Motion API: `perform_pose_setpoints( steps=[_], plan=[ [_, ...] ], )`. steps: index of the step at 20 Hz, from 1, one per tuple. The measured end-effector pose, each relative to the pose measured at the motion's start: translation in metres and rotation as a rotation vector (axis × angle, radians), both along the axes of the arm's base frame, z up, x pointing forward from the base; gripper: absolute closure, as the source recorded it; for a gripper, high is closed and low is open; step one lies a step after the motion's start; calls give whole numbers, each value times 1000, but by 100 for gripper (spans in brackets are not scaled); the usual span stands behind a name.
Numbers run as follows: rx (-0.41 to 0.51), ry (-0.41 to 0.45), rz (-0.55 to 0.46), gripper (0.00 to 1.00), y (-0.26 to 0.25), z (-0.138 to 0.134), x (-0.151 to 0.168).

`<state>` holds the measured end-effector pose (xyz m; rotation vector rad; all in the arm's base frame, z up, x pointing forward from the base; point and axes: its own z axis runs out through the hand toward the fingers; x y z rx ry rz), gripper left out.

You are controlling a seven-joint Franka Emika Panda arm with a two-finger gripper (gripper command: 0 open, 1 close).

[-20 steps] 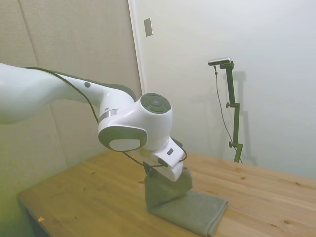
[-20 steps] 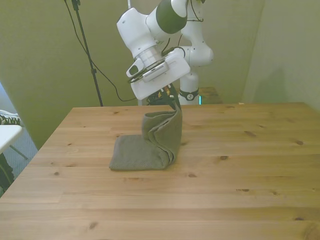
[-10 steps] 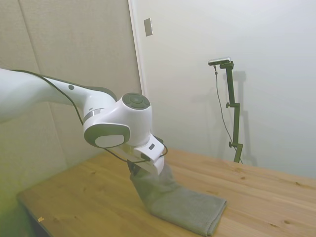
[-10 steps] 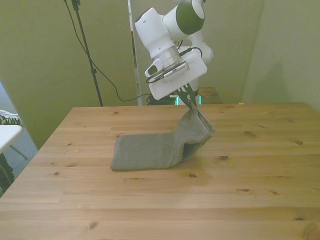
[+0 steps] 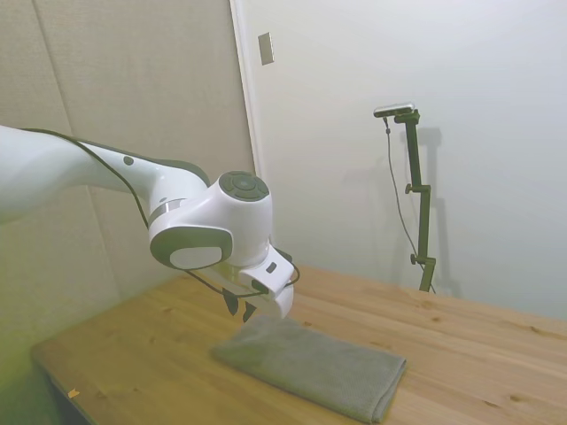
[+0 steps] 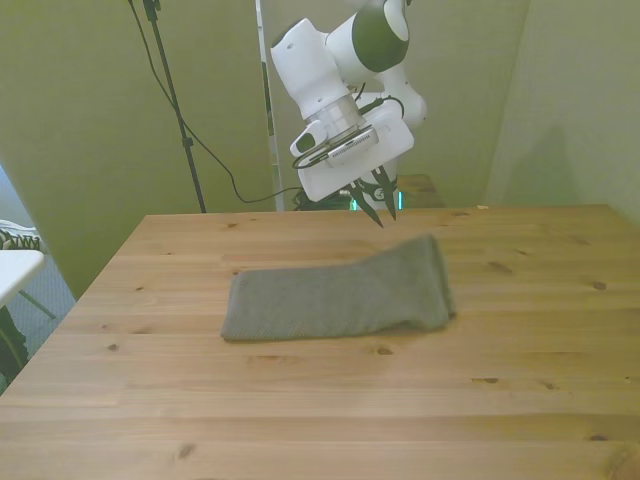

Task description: Unfold the towel

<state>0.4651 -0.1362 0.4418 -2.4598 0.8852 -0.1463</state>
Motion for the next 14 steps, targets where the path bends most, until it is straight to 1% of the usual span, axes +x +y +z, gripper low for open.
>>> perform_pose_setpoints(
  steps=[2,3,9,11,12,14],
  plan=[
    [-16,3,9,0,2,2,0],
    [-37,19,-1,0,4,4,-1],
    [-258,118,-170,0,35,13,8],
    [-327,146,-231,0,51,22,-1],
    [-362,166,-261,0,59,29,-11],
    [-441,220,-328,0,75,50,-39]
  ],
)
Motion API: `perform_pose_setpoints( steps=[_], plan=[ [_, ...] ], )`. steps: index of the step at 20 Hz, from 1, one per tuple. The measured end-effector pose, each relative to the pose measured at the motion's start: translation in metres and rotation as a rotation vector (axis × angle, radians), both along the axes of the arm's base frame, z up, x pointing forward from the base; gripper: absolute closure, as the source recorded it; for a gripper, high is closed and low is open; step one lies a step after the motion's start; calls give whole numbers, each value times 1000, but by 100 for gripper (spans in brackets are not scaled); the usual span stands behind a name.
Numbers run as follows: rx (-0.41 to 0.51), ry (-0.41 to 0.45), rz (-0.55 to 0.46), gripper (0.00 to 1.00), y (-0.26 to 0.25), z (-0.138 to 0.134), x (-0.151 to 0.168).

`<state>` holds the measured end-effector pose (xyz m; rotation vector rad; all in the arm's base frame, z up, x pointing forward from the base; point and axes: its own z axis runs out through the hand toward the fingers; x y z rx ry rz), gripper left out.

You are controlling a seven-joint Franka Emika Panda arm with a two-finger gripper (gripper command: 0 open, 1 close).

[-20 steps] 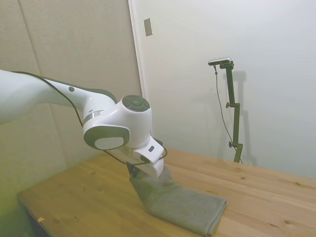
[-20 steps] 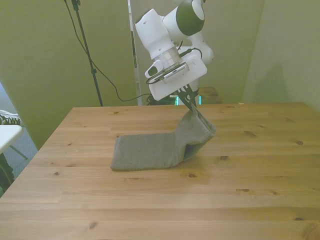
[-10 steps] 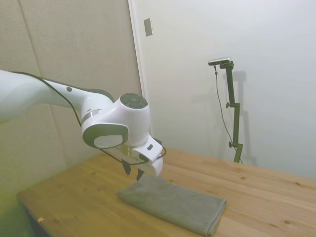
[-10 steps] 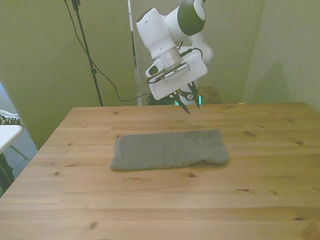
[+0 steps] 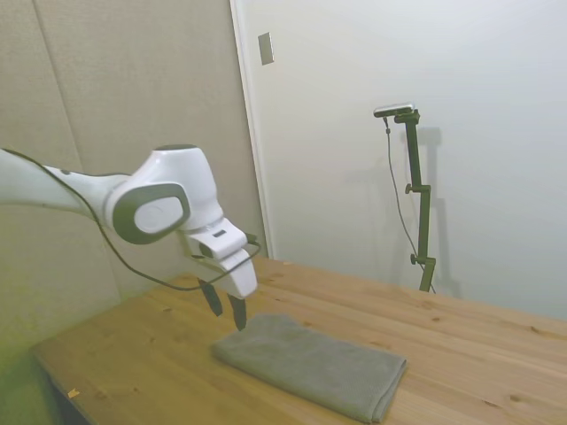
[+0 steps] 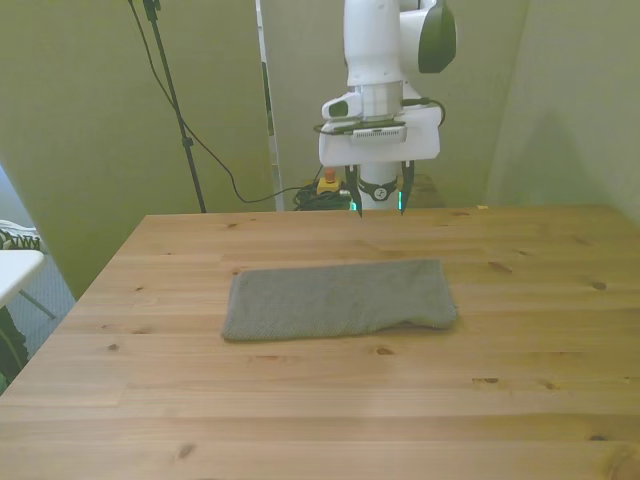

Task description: Unfold the towel

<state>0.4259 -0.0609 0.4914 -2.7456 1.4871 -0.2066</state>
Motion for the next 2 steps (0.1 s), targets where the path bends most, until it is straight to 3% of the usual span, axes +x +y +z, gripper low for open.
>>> perform_pose_setpoints(
  steps=[2],
  plan=[
    [-67,62,-56,0,13,20,-36]
  ],
)
